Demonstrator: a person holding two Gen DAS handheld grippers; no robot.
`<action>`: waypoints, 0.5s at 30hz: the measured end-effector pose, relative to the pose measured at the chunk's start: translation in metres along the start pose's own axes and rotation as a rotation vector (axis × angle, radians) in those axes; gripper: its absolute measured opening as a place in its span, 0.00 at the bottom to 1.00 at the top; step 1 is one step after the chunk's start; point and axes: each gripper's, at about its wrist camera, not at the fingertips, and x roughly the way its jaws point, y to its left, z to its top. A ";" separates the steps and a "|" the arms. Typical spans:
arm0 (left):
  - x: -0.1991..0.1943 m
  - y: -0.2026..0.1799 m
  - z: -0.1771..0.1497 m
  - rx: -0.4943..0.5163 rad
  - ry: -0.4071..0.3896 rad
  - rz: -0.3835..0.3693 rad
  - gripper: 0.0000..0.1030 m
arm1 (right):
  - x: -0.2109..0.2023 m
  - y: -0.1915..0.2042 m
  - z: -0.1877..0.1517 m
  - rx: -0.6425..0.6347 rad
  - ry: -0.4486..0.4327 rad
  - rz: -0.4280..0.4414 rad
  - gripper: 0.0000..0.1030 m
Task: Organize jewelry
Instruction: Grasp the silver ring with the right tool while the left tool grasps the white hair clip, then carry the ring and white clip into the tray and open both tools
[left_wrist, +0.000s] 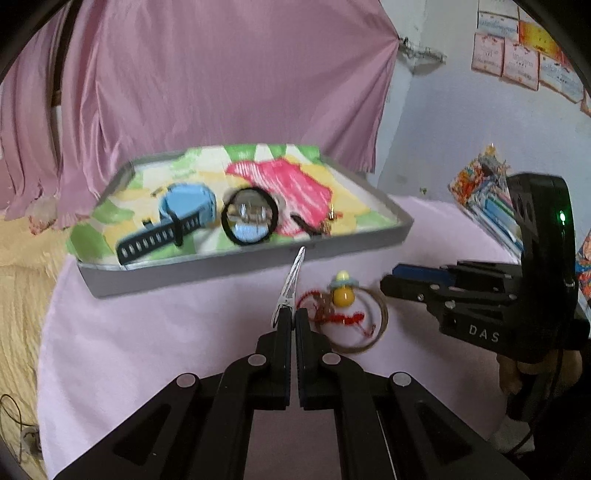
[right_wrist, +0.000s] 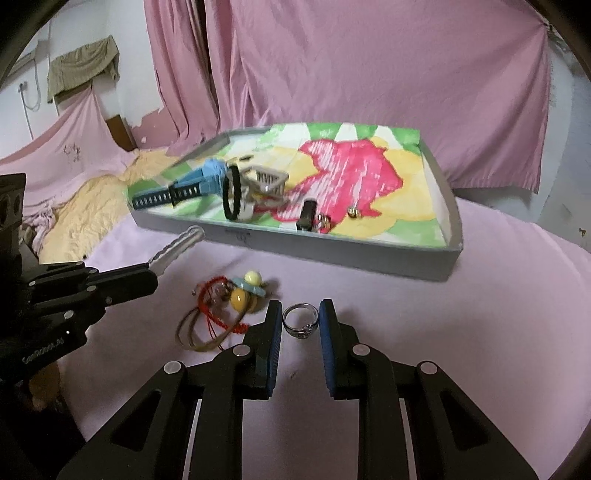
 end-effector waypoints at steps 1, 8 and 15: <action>-0.002 0.001 0.003 -0.008 -0.016 0.010 0.02 | -0.003 -0.001 0.003 0.004 -0.017 0.001 0.17; 0.006 0.020 0.031 -0.090 -0.064 0.075 0.02 | -0.002 -0.007 0.031 0.013 -0.097 0.002 0.17; 0.033 0.033 0.050 -0.110 -0.038 0.108 0.02 | 0.022 -0.008 0.058 0.015 -0.099 0.010 0.17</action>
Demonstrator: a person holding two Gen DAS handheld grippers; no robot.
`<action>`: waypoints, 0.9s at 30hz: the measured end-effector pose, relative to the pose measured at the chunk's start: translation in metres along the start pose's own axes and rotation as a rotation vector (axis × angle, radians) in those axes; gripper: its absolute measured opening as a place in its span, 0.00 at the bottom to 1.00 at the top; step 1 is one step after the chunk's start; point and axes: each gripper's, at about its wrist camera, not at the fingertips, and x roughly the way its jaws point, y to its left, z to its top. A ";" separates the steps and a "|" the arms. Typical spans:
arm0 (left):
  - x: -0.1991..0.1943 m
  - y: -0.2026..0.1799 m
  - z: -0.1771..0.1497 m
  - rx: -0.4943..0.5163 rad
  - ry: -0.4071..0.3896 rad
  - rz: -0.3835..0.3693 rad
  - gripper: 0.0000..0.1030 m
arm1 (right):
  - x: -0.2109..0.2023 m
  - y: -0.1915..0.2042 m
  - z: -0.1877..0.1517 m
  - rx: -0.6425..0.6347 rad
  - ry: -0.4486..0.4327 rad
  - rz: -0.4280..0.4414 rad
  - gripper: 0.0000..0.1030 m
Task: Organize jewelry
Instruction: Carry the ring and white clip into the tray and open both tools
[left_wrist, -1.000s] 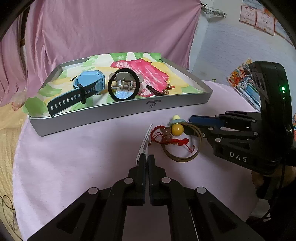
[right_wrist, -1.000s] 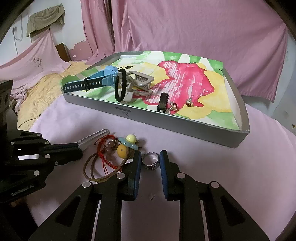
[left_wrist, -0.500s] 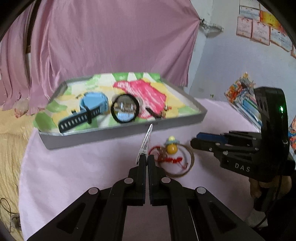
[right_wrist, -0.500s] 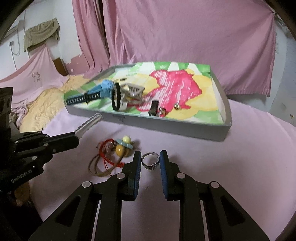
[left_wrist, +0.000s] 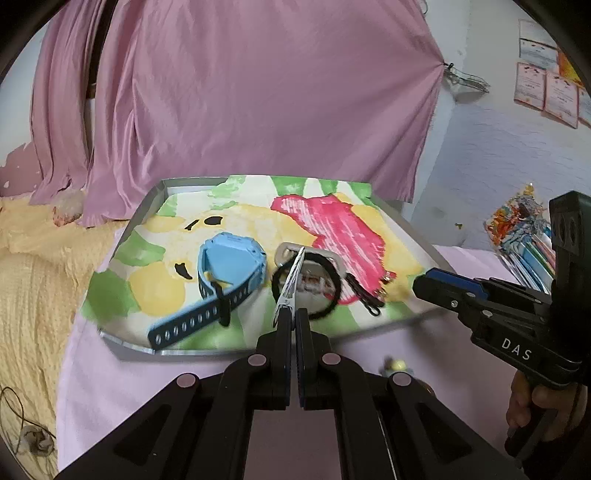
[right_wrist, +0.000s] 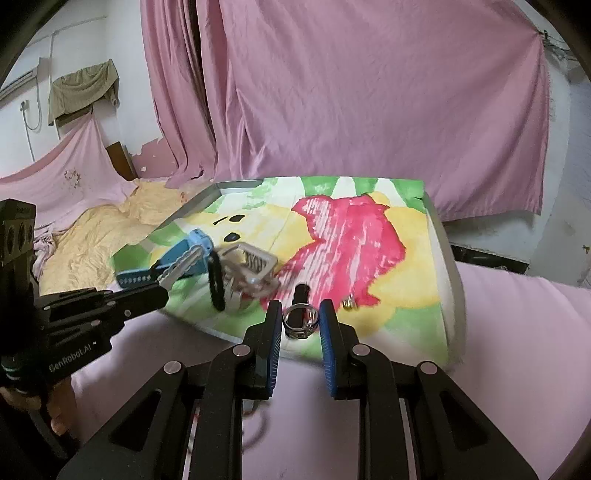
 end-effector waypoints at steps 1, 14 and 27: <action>0.004 0.001 0.002 -0.002 0.006 0.005 0.02 | 0.006 0.000 0.003 -0.003 0.009 0.003 0.17; 0.031 0.006 0.007 -0.009 0.091 0.004 0.03 | 0.050 0.007 0.004 -0.034 0.126 -0.010 0.18; 0.032 0.007 0.008 -0.025 0.096 -0.006 0.03 | 0.051 0.007 0.004 -0.028 0.128 -0.007 0.19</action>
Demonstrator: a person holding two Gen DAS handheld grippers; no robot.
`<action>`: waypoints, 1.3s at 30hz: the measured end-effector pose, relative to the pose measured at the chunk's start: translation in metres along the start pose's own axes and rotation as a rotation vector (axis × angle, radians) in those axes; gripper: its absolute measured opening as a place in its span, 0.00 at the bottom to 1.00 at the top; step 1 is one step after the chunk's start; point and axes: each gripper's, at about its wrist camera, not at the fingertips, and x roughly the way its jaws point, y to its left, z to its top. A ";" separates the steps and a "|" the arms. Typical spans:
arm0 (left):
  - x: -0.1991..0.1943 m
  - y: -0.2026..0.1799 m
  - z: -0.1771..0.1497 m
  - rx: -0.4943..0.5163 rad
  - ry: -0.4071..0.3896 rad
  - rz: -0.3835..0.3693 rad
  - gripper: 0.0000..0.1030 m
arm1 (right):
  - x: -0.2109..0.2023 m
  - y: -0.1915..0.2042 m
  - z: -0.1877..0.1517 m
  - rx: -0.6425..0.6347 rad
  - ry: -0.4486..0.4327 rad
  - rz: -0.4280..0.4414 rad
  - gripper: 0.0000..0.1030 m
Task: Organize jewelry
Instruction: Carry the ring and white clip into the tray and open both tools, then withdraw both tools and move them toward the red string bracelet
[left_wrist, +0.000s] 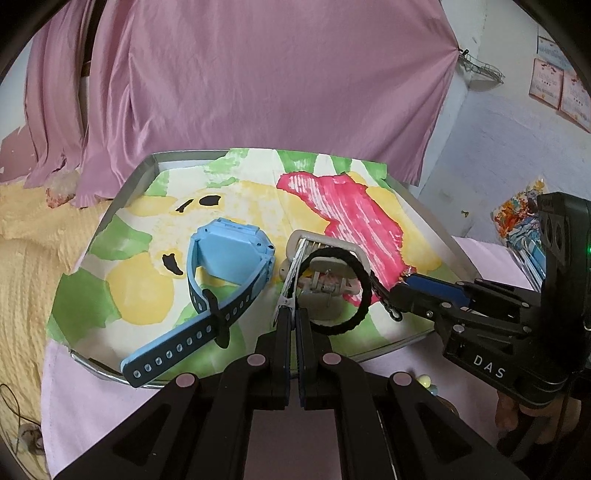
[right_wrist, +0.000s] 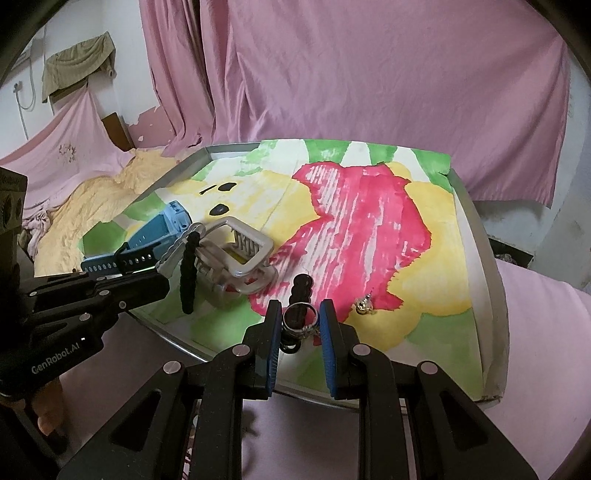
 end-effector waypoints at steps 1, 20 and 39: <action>-0.001 0.000 0.000 0.000 -0.001 0.001 0.03 | -0.001 0.000 -0.001 0.004 -0.002 -0.001 0.19; -0.051 -0.001 -0.016 -0.041 -0.198 -0.020 0.73 | -0.071 -0.016 -0.030 0.124 -0.239 -0.093 0.65; -0.107 -0.007 -0.062 0.013 -0.394 0.065 0.99 | -0.141 -0.001 -0.087 0.138 -0.477 -0.150 0.92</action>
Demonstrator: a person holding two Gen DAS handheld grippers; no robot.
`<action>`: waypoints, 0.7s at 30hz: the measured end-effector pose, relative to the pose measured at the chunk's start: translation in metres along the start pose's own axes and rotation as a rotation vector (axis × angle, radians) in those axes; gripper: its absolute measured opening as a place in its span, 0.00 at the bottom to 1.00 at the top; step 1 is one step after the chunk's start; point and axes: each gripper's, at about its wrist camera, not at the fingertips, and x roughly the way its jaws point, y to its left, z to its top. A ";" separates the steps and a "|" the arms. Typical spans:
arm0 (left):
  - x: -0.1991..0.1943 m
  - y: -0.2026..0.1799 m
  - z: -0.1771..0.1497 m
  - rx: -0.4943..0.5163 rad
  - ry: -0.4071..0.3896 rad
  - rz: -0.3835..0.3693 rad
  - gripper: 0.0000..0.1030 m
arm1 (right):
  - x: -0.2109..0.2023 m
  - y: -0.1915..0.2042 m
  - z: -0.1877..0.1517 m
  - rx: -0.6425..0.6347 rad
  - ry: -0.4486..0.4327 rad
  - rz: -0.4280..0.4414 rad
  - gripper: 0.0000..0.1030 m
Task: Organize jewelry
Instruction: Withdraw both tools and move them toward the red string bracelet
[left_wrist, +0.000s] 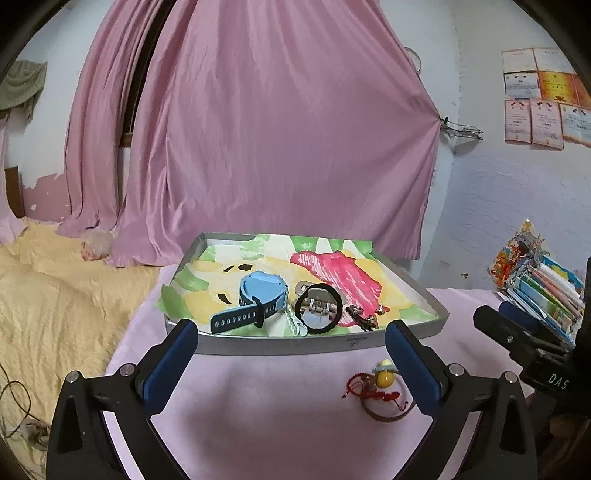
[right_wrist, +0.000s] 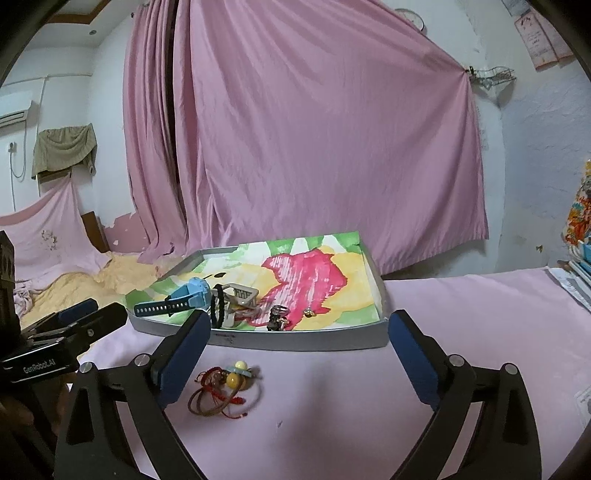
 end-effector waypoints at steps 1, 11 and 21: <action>-0.002 0.000 -0.001 0.001 -0.003 0.002 0.99 | -0.003 -0.001 -0.001 -0.001 -0.007 -0.002 0.92; -0.009 0.002 -0.011 0.005 0.019 0.008 0.99 | -0.010 0.001 -0.002 -0.025 -0.004 -0.006 0.92; 0.007 0.003 -0.017 0.002 0.138 -0.045 0.99 | 0.003 -0.002 -0.006 -0.019 0.096 0.051 0.92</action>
